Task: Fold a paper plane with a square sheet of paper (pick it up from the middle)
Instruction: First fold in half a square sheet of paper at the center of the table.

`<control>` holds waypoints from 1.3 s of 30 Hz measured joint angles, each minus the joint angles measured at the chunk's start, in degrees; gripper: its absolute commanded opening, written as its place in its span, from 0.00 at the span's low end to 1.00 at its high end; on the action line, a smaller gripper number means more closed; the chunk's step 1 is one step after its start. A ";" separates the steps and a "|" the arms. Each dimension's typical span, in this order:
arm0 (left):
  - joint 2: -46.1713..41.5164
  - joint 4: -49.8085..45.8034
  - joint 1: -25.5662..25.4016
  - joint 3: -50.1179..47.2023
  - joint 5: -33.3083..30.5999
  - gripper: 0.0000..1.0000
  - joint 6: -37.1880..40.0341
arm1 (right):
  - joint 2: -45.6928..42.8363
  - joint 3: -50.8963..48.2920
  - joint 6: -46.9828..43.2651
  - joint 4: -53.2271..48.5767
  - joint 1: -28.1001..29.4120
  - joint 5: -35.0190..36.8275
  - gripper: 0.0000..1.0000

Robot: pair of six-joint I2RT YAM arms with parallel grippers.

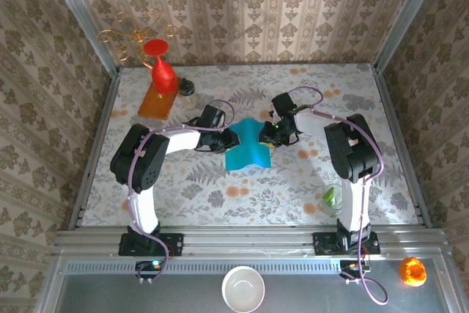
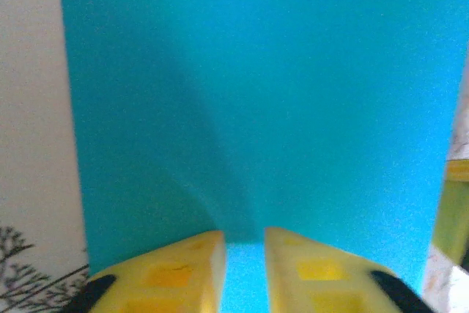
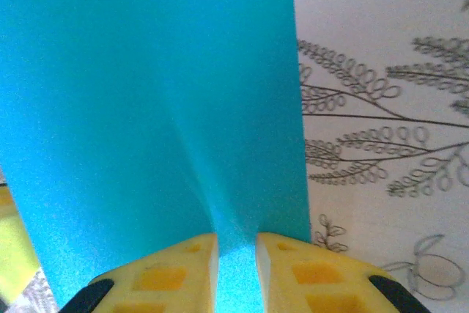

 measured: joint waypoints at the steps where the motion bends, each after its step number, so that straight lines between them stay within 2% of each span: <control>1: -0.37 1.44 0.00 -0.83 0.15 0.38 -0.72 | 0.13 0.00 0.13 0.39 0.00 -0.44 0.25; 5: -2.38 8.33 0.00 -4.70 0.76 0.58 -4.13 | 0.85 0.00 1.18 2.19 0.00 -2.51 0.25; 9: -3.39 12.87 0.02 -6.71 1.14 0.70 -6.58 | 1.29 0.02 1.79 3.45 0.02 -3.80 0.25; 14: -3.96 17.09 0.28 -8.28 2.32 0.80 -7.98 | 1.66 0.15 2.05 4.07 0.13 -4.63 0.25; 17: -4.00 18.01 0.33 -8.41 2.60 0.82 -8.35 | 1.95 0.24 2.62 4.92 0.66 -5.07 0.25; 22: -4.00 17.77 0.33 -8.39 2.69 0.79 -8.33 | 2.45 0.24 3.76 6.58 2.51 -6.43 0.25; 25: -4.00 17.25 0.33 -8.33 2.45 0.75 -8.17 | 2.86 0.37 4.59 7.45 3.89 -7.45 0.25; 32: -3.96 12.74 0.44 -7.87 1.31 0.47 -6.56 | 3.30 0.50 5.60 8.31 4.68 -9.14 0.27; 34: -3.96 11.41 0.57 -7.87 1.05 0.41 -5.99 | 2.60 -0.55 5.68 9.05 4.31 -9.29 0.30; 39: -4.50 9.20 1.09 -7.85 1.27 0.34 -4.50 | -4.76 -6.93 4.33 9.40 1.01 -8.59 0.51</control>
